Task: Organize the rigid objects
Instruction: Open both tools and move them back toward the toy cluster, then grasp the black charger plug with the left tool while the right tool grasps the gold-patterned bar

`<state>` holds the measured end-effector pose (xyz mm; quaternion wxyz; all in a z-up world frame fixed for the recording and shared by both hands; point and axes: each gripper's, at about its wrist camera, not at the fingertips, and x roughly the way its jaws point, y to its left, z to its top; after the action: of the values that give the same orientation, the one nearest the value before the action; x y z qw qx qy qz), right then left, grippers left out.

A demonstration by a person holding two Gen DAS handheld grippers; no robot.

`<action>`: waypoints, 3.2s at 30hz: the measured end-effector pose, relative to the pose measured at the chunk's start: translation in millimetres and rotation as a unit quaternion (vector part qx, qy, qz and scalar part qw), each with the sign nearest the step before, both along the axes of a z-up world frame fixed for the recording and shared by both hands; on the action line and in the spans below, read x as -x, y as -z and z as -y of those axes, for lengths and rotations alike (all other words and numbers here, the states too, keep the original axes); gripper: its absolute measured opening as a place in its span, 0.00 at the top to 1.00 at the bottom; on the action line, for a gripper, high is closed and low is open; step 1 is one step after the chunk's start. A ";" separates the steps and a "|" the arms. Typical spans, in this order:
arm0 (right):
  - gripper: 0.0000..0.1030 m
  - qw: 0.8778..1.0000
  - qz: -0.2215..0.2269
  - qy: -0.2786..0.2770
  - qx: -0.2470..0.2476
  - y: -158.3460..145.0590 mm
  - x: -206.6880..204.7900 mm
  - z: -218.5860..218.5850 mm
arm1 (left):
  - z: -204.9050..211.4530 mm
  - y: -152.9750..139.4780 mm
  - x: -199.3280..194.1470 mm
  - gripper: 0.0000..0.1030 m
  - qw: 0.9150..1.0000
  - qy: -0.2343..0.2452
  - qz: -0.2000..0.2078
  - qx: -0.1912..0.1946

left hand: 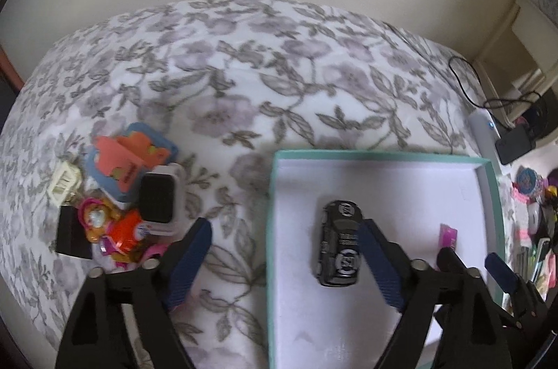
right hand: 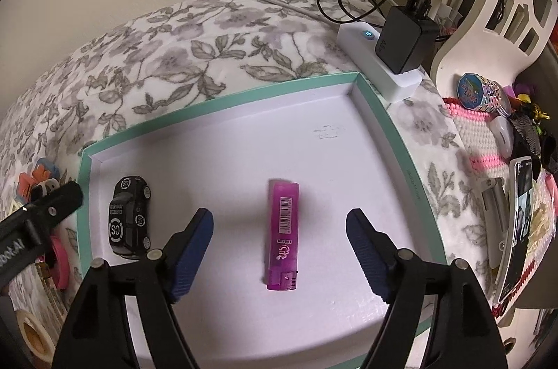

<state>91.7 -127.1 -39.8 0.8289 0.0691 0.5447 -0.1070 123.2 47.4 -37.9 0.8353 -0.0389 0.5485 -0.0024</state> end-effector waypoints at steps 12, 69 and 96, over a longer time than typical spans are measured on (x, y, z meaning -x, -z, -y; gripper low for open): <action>0.05 0.999 0.040 -0.032 0.005 -21.4 5.5 -22.4 | -53.7 -29.7 21.8 0.00 0.995 -0.053 0.081 0.010; 0.36 0.970 -0.083 -0.224 -0.049 42.7 31.4 -266.2 | -224.4 51.1 21.8 0.24 0.989 -0.133 -0.065 -0.024; 0.80 0.972 -0.029 -0.209 -0.106 0.9 39.1 -237.7 | -214.5 16.9 24.2 0.70 0.994 -0.112 -0.017 -0.006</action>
<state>52.6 110.6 -40.7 0.8045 0.0380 0.5794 0.1251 99.0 261.9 -54.8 0.8210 -0.0955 0.5547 0.0952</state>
